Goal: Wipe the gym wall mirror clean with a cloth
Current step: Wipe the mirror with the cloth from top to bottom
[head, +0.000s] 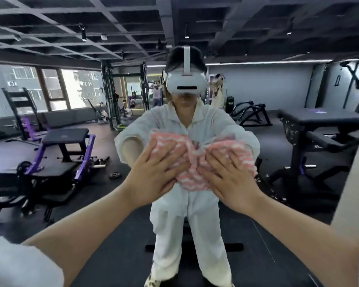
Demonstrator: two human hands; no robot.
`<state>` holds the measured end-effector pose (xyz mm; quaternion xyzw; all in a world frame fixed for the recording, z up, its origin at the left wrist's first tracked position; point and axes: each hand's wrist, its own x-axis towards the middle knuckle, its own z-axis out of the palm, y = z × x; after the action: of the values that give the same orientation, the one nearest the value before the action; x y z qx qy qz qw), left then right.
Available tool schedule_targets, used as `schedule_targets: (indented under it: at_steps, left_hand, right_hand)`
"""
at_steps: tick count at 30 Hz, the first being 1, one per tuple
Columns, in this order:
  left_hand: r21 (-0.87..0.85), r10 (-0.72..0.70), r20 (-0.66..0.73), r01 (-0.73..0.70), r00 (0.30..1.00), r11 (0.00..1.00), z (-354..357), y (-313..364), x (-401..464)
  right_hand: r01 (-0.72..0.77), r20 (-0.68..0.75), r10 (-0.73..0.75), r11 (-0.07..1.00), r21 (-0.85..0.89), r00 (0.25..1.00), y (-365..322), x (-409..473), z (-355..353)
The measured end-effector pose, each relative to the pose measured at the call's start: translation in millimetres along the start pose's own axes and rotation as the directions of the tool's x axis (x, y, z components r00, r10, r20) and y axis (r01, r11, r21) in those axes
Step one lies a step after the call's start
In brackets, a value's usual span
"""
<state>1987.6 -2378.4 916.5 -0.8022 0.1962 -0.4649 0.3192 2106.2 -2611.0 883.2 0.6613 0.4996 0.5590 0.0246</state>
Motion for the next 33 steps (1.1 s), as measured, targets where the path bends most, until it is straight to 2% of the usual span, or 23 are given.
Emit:
schedule_targets:
  at_steps: [3, 6, 8, 10, 16, 19, 23, 29, 33]
  left_hand:
    - [0.036, 0.066, 0.11, -0.071, 0.992, 0.997, 9.4, 38.0, -36.8]
    - [0.063, 0.158, 0.277, -0.182, 0.948, 0.981, 14.5, 67.9, -66.8]
    - [0.061, 0.166, 0.372, -0.202, 0.913, 0.977, 16.0, 86.1, -80.3]
    - [0.043, 0.149, 0.389, -0.179, 0.909, 0.983, 16.4, 99.1, -86.5]
    - [0.093, 0.052, 0.315, -0.086, 0.948, 0.992, 9.7, 92.1, -88.7]
    - [0.121, -0.063, 0.19, 0.04, 0.98, 0.992, 3.9, 63.2, -76.0]
    - [0.153, -0.204, 0.08, 0.19, 0.976, 0.97, -15.3, -6.1, -24.6]
    - [0.151, -0.262, -0.033, 0.264, 0.965, 0.953, -45.9, -97.5, 54.8]
    - [0.169, -0.314, -0.091, 0.326, 0.945, 0.93, -53.7, -122.5, 79.0]
  right_hand:
    - [0.077, 0.117, -0.079, 0.997, 0.024, 0.99, -26.3, -36.6, 13.4]
    - [0.18, 0.212, -0.18, 0.984, 0.017, 0.961, -45.8, -65.9, 19.2]
    - [0.233, 0.284, -0.229, 0.972, 0.019, 0.931, -58.8, -81.6, 19.8]
    - [0.241, 0.315, -0.241, 0.97, 0.038, 0.918, -68.3, -90.4, 19.6]
    - [0.258, 0.248, -0.251, 0.966, 0.004, 0.936, -51.3, -75.6, 15.1]
    - [0.179, 0.114, -0.173, 0.983, -0.04, 0.978, -28.2, -39.7, 12.6]
    - [0.095, 0.009, -0.095, 0.992, -0.088, 0.995, 17.5, 39.8, -3.3]
    - [-0.053, -0.091, 0.039, 0.986, -0.157, 0.995, 71.1, 152.2, -44.5]
    - [-0.2, -0.167, 0.175, 0.968, -0.152, 0.97, 75.6, 179.9, -50.3]
